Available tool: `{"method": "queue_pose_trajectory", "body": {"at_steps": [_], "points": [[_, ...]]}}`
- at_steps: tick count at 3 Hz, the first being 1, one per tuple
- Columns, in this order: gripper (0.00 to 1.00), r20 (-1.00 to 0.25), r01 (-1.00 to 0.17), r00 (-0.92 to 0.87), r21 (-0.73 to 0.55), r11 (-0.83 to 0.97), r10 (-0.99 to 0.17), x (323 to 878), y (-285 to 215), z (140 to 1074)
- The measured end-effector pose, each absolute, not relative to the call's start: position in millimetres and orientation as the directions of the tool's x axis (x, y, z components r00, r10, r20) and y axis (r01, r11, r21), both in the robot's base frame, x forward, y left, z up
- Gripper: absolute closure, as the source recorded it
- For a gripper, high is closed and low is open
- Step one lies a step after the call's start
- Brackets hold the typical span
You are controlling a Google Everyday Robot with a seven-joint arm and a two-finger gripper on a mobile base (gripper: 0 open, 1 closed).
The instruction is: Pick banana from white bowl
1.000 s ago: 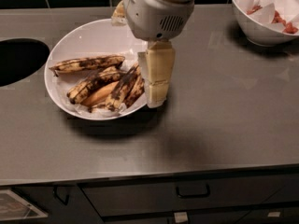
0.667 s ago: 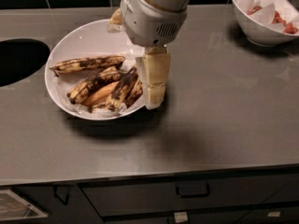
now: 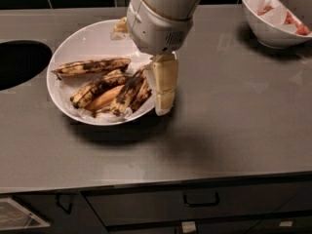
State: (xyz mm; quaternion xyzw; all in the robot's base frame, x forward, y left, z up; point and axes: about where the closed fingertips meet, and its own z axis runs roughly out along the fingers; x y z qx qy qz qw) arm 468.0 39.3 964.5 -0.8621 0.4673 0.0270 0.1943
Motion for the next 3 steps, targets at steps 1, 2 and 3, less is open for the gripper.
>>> {"method": "queue_pose_trajectory", "body": {"at_steps": [1,2,3], "points": [[0.00,-0.202,-0.785,0.605,-0.311,-0.536,-0.770,478.2,54.5,966.8],[0.00,-0.188,-0.758,0.640,-0.312,-0.572,-0.745,489.8,71.0,964.9],[0.00,-0.189,-0.749,0.653,-0.307,-0.587,-0.734,498.1,78.6,957.7]]}}
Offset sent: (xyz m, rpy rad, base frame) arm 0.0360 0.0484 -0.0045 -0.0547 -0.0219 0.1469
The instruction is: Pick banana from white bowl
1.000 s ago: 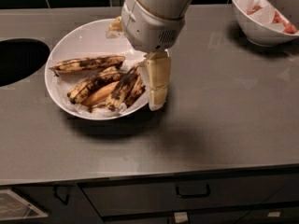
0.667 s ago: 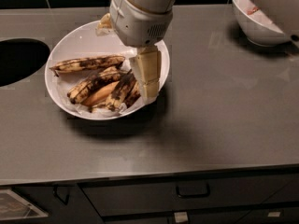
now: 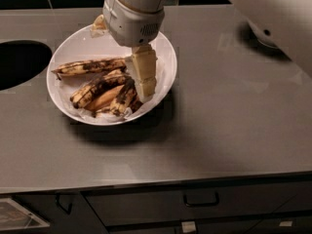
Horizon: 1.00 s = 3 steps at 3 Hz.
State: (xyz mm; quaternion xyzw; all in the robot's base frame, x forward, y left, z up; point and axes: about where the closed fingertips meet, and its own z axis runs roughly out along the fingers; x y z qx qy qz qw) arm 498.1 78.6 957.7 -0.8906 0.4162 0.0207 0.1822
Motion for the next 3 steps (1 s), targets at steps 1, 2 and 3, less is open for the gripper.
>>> {"method": "queue_pose_trajectory", "body": {"at_steps": [1,2,3], "points": [[0.00,-0.226,-0.744,0.658,-0.345,-0.572,-0.719,501.5,73.4,949.5],[0.00,-0.232,-0.755,0.646,-0.335,-0.564,-0.727,507.4,65.9,940.9],[0.00,-0.227,-0.753,0.649,-0.325,-0.572,-0.726,515.5,63.3,935.6]]}}
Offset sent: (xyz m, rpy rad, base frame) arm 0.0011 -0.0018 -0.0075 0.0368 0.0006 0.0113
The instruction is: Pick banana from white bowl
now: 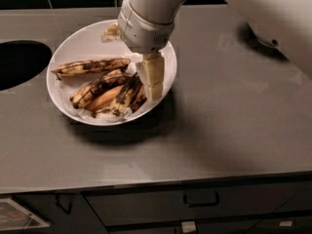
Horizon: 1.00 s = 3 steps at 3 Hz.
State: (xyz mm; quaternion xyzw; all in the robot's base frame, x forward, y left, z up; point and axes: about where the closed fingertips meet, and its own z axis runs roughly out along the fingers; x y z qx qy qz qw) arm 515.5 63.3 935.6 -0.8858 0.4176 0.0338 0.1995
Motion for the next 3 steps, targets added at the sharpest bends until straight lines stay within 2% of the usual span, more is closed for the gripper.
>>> {"method": "queue_pose_trajectory", "body": {"at_steps": [3], "points": [[0.00,-0.192,-0.725,0.684,-0.286,-0.627,-0.704,551.7,74.2,933.3]]}}
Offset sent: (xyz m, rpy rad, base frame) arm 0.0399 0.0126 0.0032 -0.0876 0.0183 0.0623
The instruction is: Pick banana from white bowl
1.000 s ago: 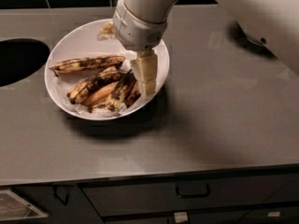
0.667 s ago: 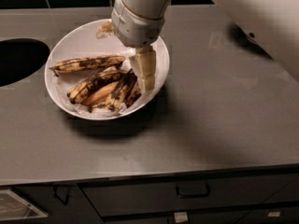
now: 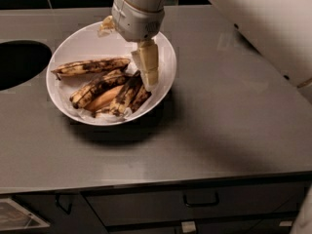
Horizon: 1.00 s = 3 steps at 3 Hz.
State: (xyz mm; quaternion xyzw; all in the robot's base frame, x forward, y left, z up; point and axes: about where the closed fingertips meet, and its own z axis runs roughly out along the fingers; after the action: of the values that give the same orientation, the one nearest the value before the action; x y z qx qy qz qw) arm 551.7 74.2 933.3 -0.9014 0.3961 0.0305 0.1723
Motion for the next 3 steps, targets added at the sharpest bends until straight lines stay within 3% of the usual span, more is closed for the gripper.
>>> {"method": "queue_pose_trajectory", "body": {"at_steps": [1,2,3], "points": [[0.00,-0.198,-0.725,0.684,-0.283,-0.628,-0.702,558.0,72.7,927.0],[0.07,-0.207,-0.726,0.684,-0.279,-0.628,-0.699,560.4,72.2,919.5],[0.26,-0.218,-0.725,0.686,-0.277,-0.630,-0.694,561.3,73.0,913.8]]}}
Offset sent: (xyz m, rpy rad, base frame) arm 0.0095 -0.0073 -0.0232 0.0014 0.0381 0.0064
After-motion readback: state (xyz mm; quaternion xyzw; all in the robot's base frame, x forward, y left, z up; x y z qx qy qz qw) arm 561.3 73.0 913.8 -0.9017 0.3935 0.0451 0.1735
